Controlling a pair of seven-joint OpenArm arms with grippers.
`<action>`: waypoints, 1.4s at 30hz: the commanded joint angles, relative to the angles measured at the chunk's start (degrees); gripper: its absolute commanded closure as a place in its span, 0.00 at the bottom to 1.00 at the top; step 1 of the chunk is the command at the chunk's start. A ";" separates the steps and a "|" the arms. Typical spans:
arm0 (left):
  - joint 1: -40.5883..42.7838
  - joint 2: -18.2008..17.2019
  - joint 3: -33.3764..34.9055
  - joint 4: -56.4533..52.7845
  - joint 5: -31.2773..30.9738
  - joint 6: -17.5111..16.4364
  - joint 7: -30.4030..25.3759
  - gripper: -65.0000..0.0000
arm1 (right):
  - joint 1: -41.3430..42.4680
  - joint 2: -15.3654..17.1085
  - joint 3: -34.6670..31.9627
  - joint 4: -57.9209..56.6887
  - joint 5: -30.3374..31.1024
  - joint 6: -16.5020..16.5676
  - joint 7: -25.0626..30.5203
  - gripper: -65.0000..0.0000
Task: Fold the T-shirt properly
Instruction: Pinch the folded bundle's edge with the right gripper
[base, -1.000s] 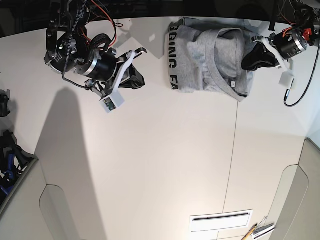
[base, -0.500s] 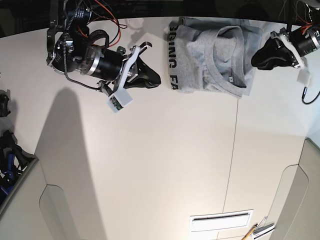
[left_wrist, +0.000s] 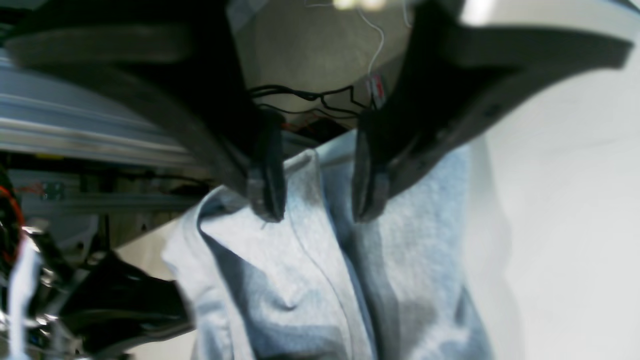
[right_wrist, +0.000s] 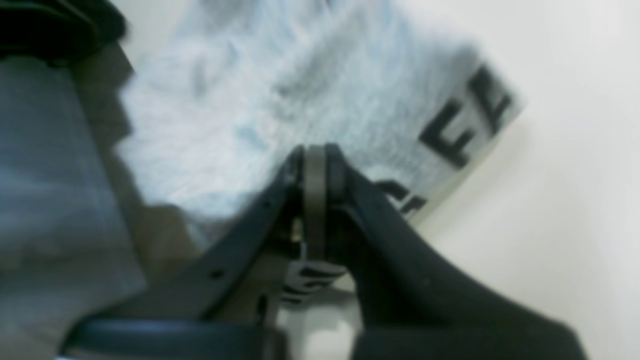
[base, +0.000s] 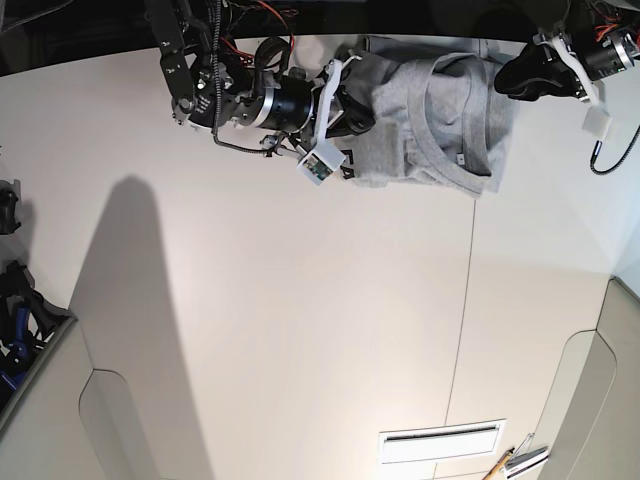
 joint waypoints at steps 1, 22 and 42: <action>0.20 -0.63 0.26 0.48 -1.31 -0.30 -0.66 0.57 | 0.76 -0.20 -0.09 -0.63 0.87 0.17 1.03 1.00; 1.01 -0.68 9.01 0.11 4.46 -0.30 -2.78 0.74 | 3.26 -0.20 -0.09 -5.64 1.46 0.17 0.79 1.00; 2.62 -8.66 2.80 0.13 1.53 -0.30 0.00 1.00 | 3.26 -0.20 -0.09 -5.64 1.27 0.15 0.55 1.00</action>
